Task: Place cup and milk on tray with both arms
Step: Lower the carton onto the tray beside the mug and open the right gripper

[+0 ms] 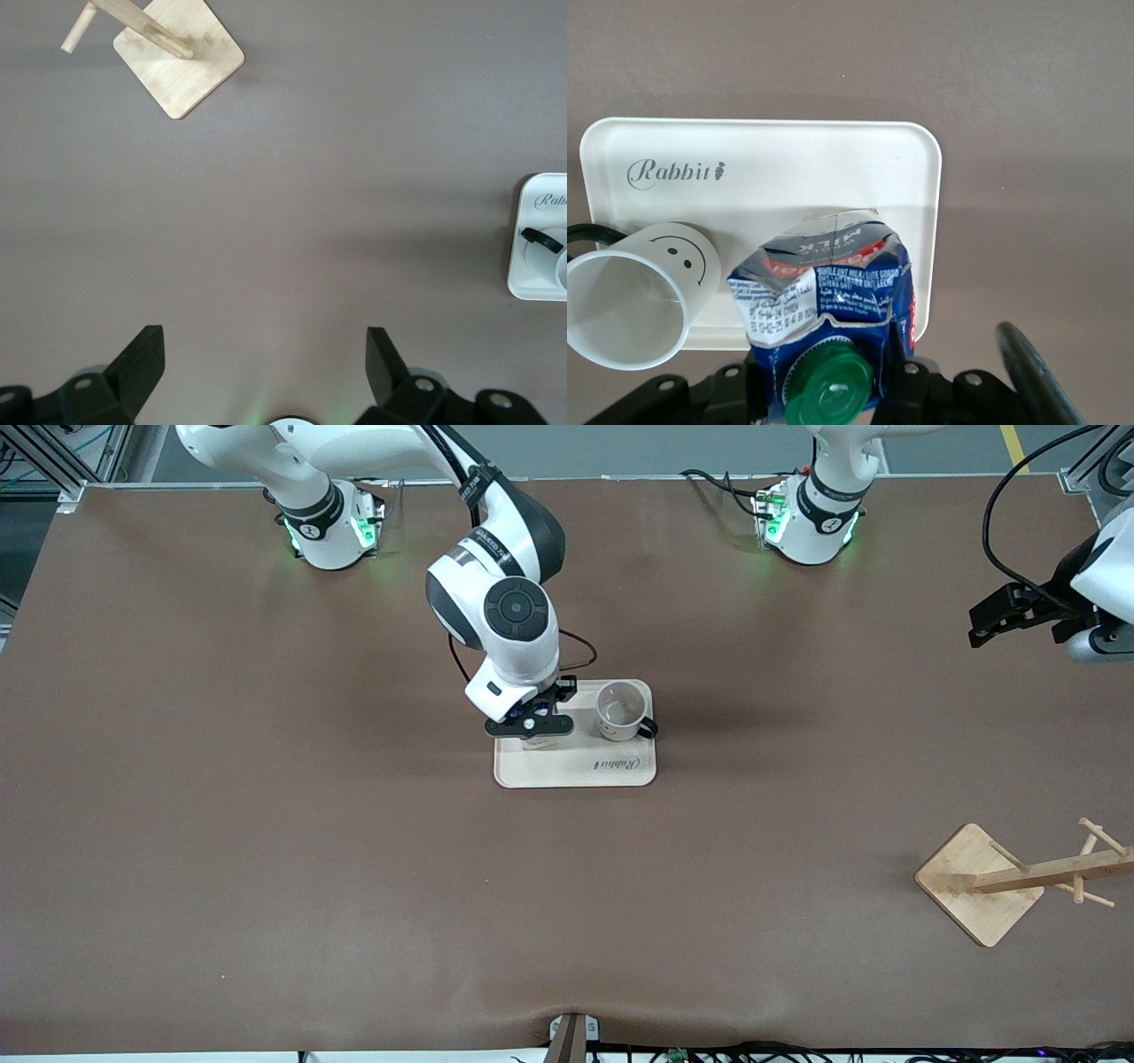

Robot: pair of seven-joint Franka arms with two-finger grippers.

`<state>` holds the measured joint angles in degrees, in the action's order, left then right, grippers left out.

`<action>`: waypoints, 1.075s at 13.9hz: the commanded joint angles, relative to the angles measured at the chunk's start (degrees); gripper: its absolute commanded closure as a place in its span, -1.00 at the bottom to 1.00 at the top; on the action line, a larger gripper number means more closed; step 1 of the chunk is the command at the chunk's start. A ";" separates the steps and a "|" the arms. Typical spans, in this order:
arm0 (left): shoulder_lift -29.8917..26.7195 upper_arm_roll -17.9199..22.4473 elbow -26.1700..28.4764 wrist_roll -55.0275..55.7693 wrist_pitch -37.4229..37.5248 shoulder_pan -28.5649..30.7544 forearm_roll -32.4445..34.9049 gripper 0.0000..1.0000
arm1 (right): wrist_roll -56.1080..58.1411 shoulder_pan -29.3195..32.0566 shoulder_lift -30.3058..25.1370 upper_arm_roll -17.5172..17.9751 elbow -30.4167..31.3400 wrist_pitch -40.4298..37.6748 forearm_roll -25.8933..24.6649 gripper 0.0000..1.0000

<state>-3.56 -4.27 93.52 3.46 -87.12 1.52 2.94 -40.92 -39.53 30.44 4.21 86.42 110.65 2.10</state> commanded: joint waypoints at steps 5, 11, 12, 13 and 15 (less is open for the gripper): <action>-1.36 -0.22 1.23 -0.91 -0.86 0.06 -1.97 -1.00 | -3.82 -1.69 -0.74 -0.70 2.79 1.68 -0.87 -1.00; -1.10 -0.83 0.70 -0.65 -1.03 -0.29 -3.82 -1.00 | -3.65 -2.04 -0.47 -0.70 2.53 1.24 -0.87 -1.00; -1.10 -0.92 0.70 -0.21 -1.47 -0.29 -4.69 -1.00 | -3.38 -1.61 -0.73 -0.70 2.36 0.89 -0.87 -1.00; -1.01 -1.18 0.70 -0.12 -1.56 -0.29 -4.87 -1.00 | -3.03 -1.17 -1.00 -0.70 2.09 -0.25 -0.87 -1.00; -1.01 -1.18 0.70 -0.12 -1.56 -0.29 -4.87 -1.00 | -2.59 -0.47 -1.18 -0.79 0.26 -3.67 -0.87 -1.00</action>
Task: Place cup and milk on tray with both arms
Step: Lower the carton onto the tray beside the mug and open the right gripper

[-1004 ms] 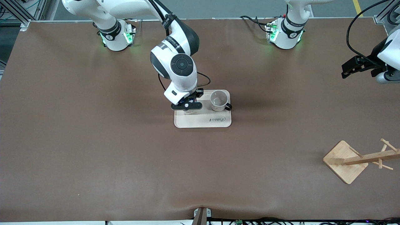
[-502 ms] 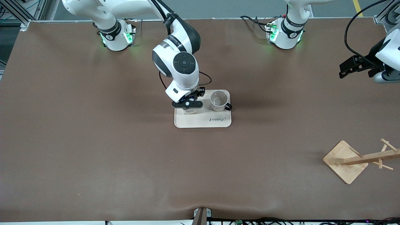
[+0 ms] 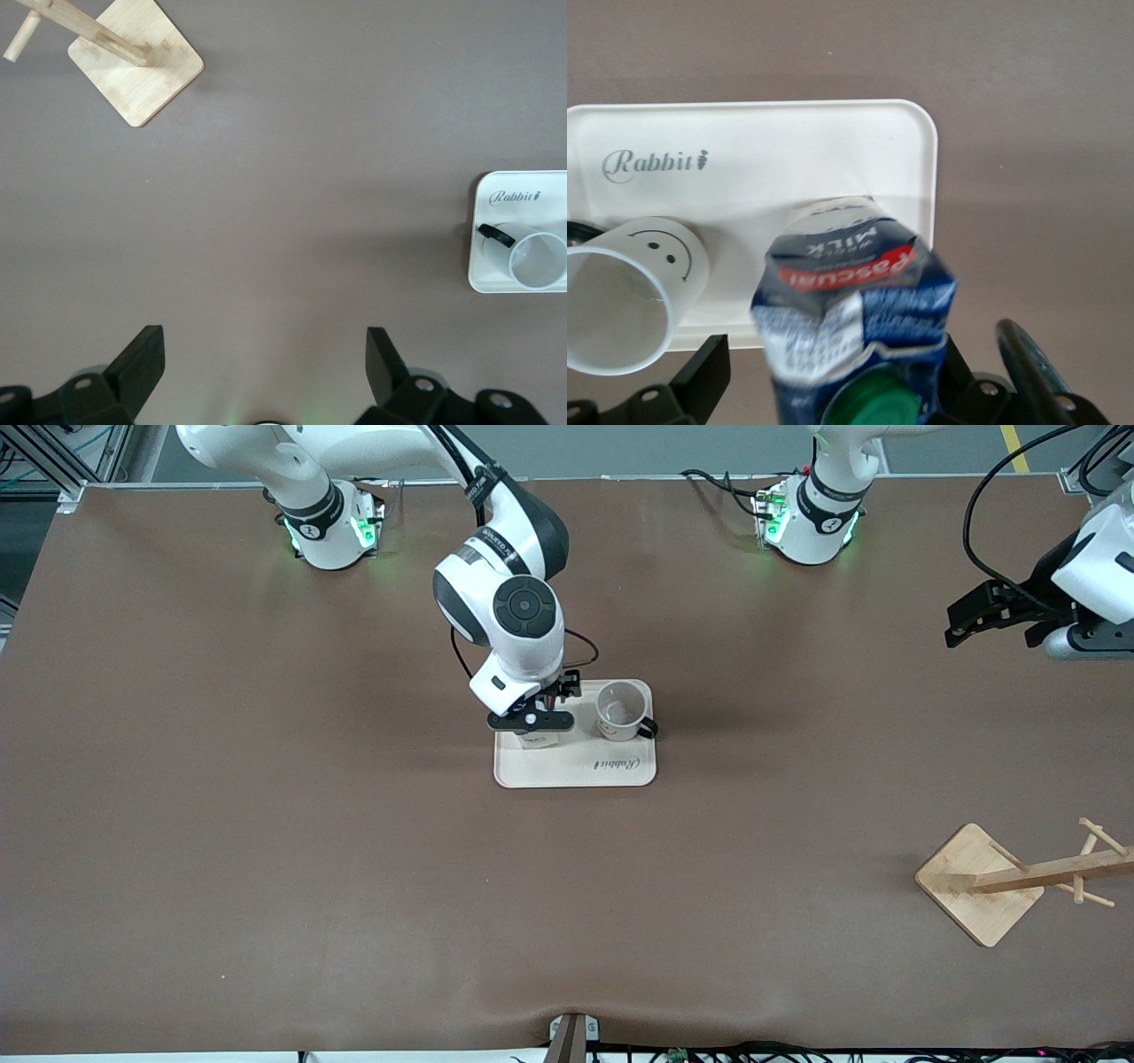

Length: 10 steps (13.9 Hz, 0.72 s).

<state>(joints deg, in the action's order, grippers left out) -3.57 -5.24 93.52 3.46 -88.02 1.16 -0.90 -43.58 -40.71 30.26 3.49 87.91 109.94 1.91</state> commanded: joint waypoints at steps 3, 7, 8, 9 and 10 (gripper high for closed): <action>-0.91 -0.21 0.79 0.06 -0.75 0.07 -1.03 -1.00 | 2.43 3.17 -1.52 0.11 -4.93 -7.36 0.29 -1.00; -0.82 -0.21 0.79 0.14 -0.83 0.07 -1.03 -1.00 | 11.59 3.97 -2.31 0.02 -5.28 -7.37 1.43 -1.00; -0.82 -0.21 0.79 0.14 -0.83 0.16 -1.03 -1.00 | 11.32 4.15 -2.48 -0.15 -5.29 -7.55 1.87 -1.00; -0.82 -0.21 0.79 0.14 -0.83 0.16 -1.03 -1.00 | 11.32 4.41 -2.66 -0.85 -5.46 -7.89 1.96 -1.00; -0.91 -0.21 0.87 0.14 -0.83 0.16 -1.03 -1.00 | 11.67 4.50 -3.27 -2.07 -6.86 -9.29 1.96 -1.00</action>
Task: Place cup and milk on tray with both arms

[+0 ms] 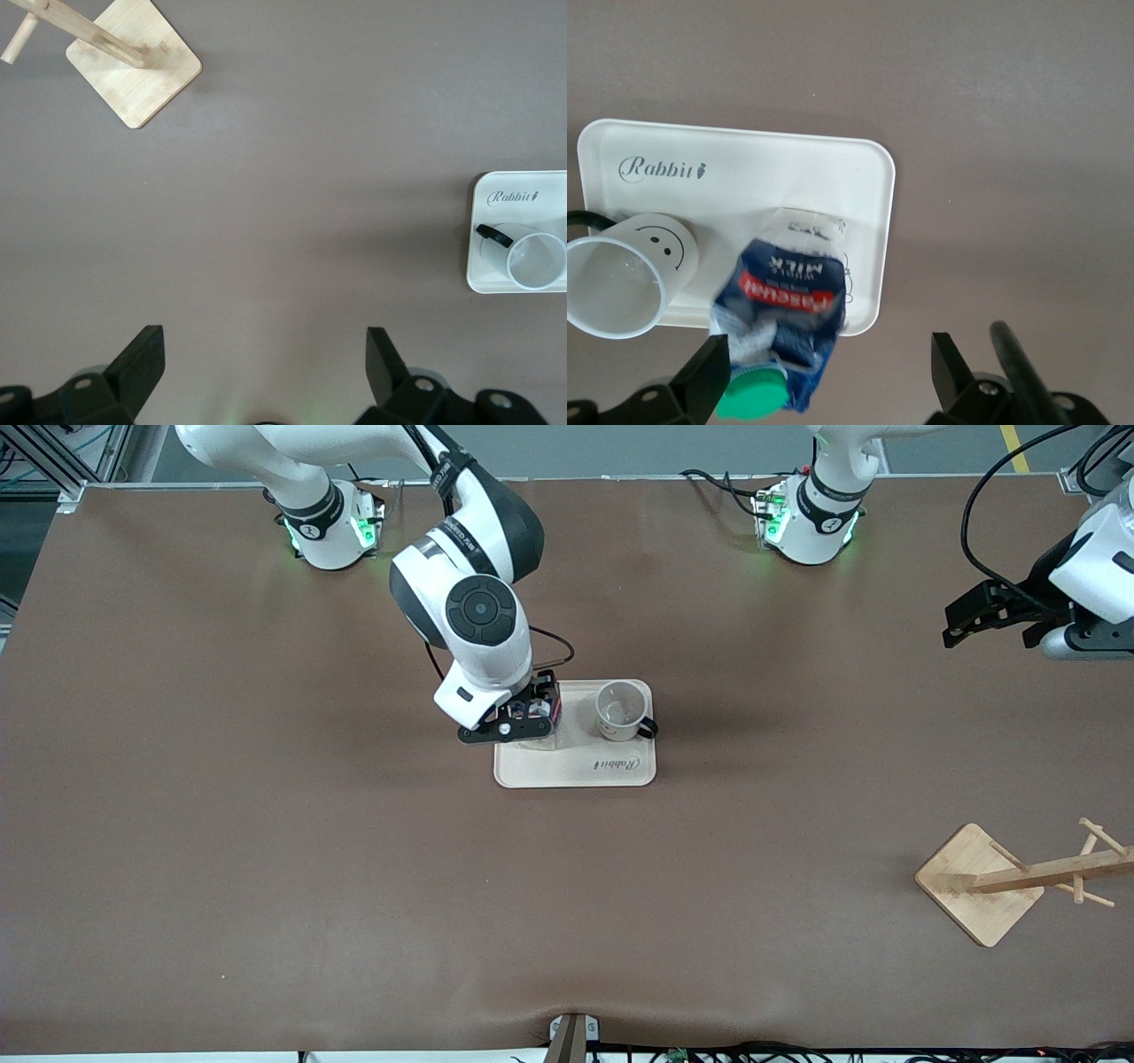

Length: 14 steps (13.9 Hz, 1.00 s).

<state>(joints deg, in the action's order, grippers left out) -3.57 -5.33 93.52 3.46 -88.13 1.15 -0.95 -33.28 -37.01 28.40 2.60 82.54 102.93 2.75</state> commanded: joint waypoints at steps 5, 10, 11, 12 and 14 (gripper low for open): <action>-0.82 -0.12 0.87 0.23 -1.25 0.17 -0.98 -1.00 | 1.81 7.47 -1.85 -3.12 -11.51 -11.61 2.52 -1.00; -0.47 -0.12 0.78 0.23 -1.60 0.08 -0.98 -1.00 | 1.63 14.58 -3.61 -3.39 -18.89 -15.38 2.35 -1.00; -0.56 -0.12 0.78 0.32 -1.60 0.16 -0.98 -1.00 | 1.81 16.34 -3.78 -3.39 -19.51 -16.61 2.35 -1.00; -0.56 -0.12 0.69 0.32 -1.60 0.08 -0.98 -1.00 | 1.99 17.92 -5.00 -3.39 -19.52 -17.67 2.26 -1.00; -0.56 -0.38 0.69 0.41 -1.60 0.08 -0.98 -1.00 | 3.21 20.21 -8.77 -3.39 -18.74 -19.25 2.09 -1.00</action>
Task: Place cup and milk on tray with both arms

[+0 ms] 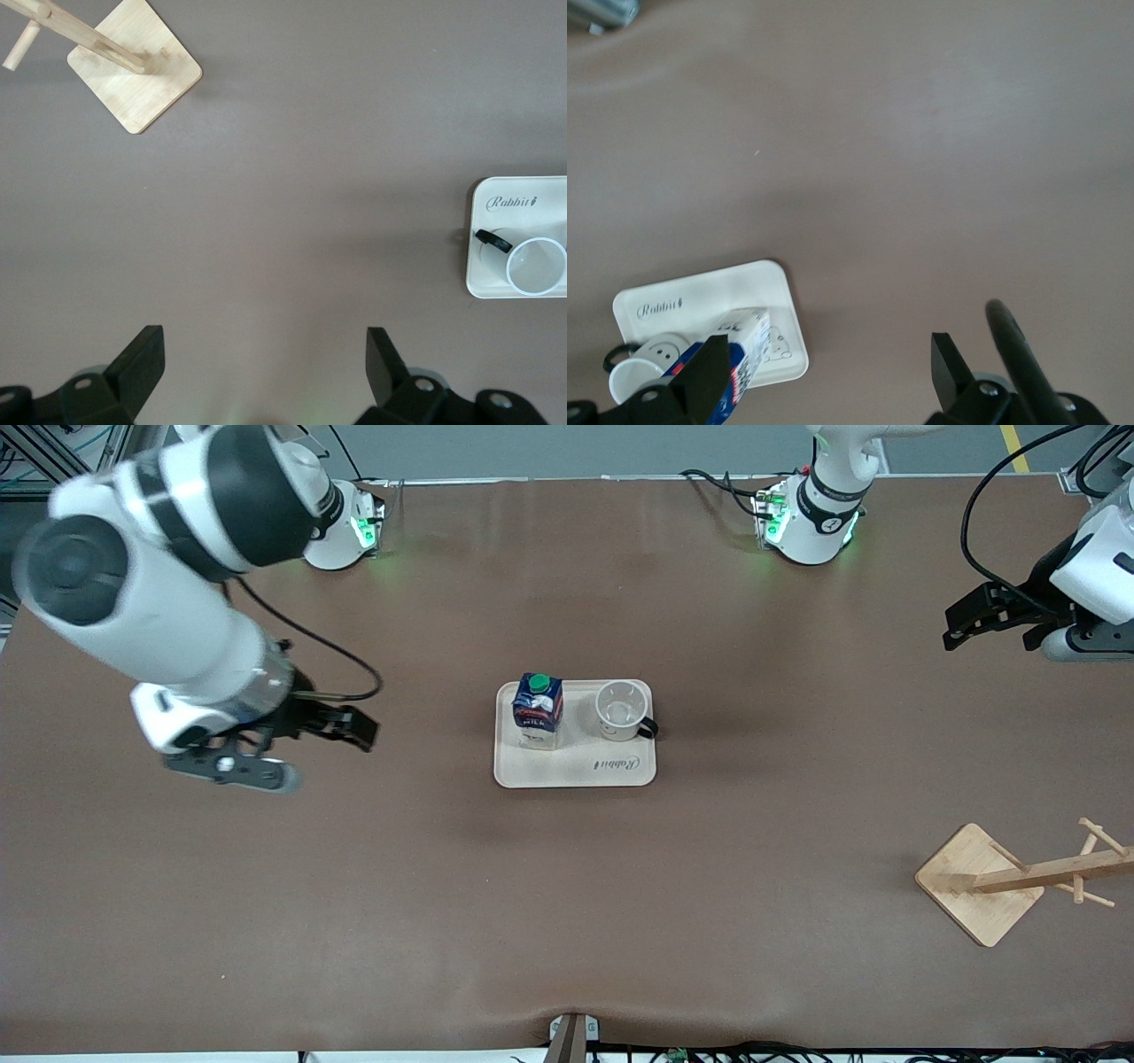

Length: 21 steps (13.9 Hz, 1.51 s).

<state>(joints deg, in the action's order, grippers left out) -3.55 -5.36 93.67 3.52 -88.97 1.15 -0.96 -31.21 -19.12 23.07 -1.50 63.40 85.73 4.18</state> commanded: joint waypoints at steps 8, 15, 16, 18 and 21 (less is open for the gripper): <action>-0.93 -0.35 0.46 2.61 -0.24 0.43 -0.54 -1.00 | 15.27 14.53 -17.16 0.62 14.63 -3.38 0.22 -1.00; -1.28 -0.53 0.73 4.65 0.11 0.25 -0.27 -1.00 | 23.39 19.13 -25.71 0.71 25.10 -3.99 -3.37 -1.00; -1.37 -1.22 0.73 4.65 0.02 0.34 -0.18 -1.00 | 23.39 19.12 -26.32 0.88 25.63 -3.64 -3.91 -1.00; -1.37 -1.50 0.81 4.65 -0.33 0.43 -0.18 -1.00 | 24.35 18.78 -26.94 1.06 26.07 -3.11 -3.74 -1.00; -0.85 -1.41 0.21 4.39 -1.12 0.52 -0.18 -1.00 | 26.29 18.68 -27.47 1.06 26.69 -3.03 -3.38 -1.00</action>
<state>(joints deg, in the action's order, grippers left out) -3.62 -6.53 93.65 7.60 -89.18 1.32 -0.96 -6.38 -0.50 -2.29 -0.71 87.65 81.57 1.28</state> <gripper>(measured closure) 0.000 0.000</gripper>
